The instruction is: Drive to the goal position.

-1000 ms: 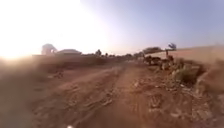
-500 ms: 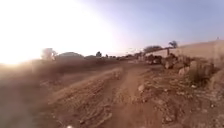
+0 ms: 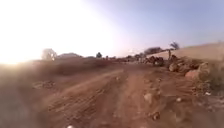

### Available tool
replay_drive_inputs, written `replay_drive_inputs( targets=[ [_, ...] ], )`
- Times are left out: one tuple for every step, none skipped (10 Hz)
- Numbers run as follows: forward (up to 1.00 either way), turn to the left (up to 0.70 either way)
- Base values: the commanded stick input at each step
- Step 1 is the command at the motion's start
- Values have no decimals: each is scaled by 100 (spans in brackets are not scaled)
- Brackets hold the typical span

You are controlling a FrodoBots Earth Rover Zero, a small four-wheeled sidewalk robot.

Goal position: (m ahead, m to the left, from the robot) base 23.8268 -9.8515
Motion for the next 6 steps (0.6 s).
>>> replay_drive_inputs(
  targets=[
    [69,-16],
    [69,-33],
    [69,-28],
    [69,0],
    [69,0],
    [69,0]
  ],
)
